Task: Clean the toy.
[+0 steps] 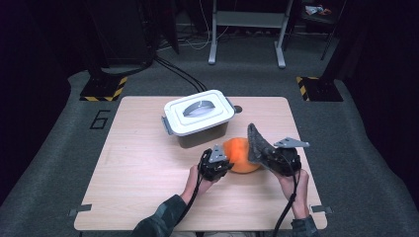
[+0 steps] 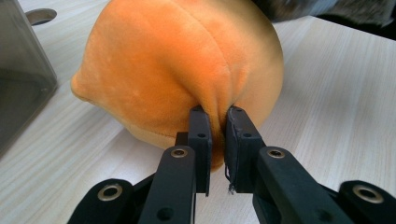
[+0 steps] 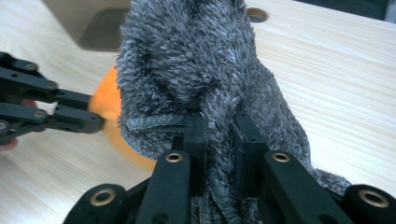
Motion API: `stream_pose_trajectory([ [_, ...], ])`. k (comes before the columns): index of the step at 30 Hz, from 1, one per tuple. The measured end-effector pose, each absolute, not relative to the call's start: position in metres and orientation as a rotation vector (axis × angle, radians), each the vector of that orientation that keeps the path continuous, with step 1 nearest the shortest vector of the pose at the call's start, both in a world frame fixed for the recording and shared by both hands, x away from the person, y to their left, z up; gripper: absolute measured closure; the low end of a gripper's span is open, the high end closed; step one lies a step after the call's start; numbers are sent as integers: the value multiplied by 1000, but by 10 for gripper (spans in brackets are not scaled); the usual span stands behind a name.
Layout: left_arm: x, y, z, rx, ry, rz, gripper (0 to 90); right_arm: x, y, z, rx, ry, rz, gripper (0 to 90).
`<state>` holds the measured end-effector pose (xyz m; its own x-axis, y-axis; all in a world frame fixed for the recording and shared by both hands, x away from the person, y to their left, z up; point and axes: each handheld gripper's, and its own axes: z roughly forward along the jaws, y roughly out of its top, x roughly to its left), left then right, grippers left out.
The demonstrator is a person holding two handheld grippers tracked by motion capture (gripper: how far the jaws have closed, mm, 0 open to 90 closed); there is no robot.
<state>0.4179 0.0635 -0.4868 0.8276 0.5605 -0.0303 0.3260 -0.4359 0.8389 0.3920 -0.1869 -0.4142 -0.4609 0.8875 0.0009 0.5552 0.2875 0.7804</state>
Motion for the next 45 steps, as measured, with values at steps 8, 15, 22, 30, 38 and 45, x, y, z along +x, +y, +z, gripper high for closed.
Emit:
stream_pose_trajectory([
  [8, 419, 64, -487, 2064, 650, 324, 810, 416, -167, -444, 1339, 2183, 942, 784],
  [15, 419, 63, -487, 2062, 654, 319, 811, 417, -179, -448, 1400, 2157, 915, 784],
  [22, 419, 63, -487, 2066, 653, 318, 811, 428, -200, -472, 1514, 2145, 868, 783],
  [30, 420, 65, -488, 2065, 651, 312, 811, 421, -210, -464, 1519, 2120, 847, 783],
  [38, 420, 65, -488, 2059, 650, 314, 807, 404, -189, -427, 1345, 2118, 977, 782],
  [45, 420, 68, -488, 2045, 654, 305, 684, 416, -172, -445, 1375, 2159, 917, 783],
])
